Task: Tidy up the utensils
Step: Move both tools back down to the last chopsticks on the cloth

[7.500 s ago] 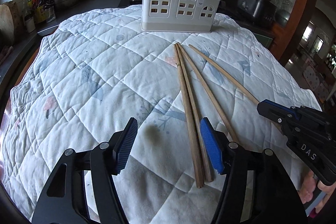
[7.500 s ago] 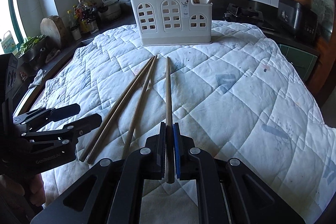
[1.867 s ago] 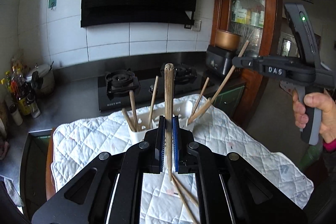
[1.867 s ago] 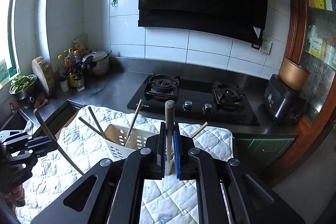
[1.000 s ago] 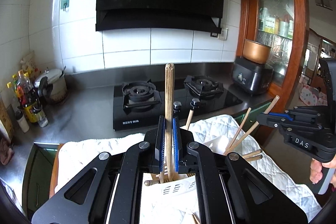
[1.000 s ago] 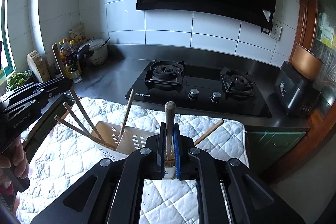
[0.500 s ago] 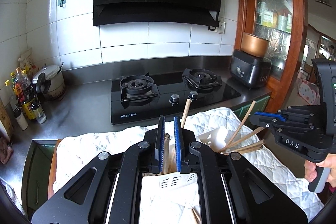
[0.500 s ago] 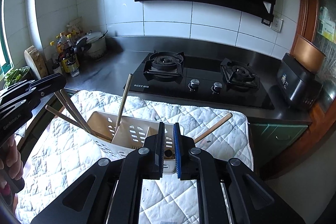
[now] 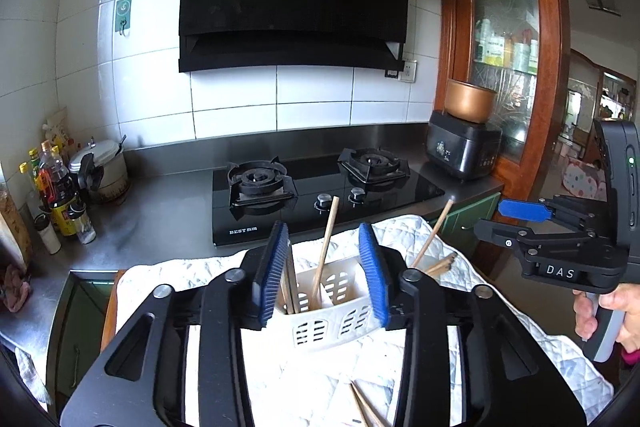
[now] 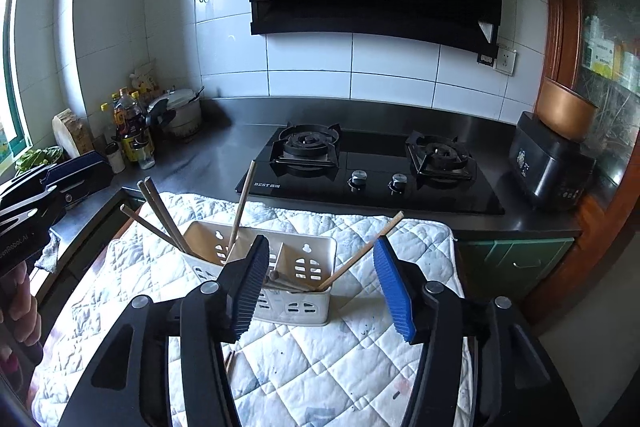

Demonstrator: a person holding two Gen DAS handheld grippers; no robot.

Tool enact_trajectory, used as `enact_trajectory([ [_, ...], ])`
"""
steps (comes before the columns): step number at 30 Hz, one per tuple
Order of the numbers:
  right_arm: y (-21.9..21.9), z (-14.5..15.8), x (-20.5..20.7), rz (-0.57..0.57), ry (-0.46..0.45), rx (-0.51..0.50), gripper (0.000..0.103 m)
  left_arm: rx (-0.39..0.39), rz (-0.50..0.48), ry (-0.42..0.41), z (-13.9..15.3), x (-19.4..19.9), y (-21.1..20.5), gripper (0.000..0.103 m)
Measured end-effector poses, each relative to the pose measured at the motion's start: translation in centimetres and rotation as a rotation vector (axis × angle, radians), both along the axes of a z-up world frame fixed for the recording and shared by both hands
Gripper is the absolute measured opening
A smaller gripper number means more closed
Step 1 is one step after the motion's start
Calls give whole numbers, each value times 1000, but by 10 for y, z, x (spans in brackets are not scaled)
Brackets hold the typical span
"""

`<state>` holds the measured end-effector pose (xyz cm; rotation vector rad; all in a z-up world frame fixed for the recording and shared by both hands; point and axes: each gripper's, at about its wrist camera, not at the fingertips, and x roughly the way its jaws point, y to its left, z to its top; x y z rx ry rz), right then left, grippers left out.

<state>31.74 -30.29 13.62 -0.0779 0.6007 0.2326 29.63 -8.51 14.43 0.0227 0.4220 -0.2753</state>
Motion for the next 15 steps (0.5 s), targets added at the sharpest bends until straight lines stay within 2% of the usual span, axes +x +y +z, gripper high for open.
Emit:
enact_trajectory([
  [5, -5, -12, -33, 3, 2, 15, 61, -25, 6, -6, -6, -35, 6, 58],
  [9, -2, -31, -59, 8, 19, 18, 72, -37, 3, 4, -19, -61, 12, 74],
  [15, 10, -68, -93, 11, 39, -6, 83, -31, 20, 12, -44, -97, 22, 84],
])
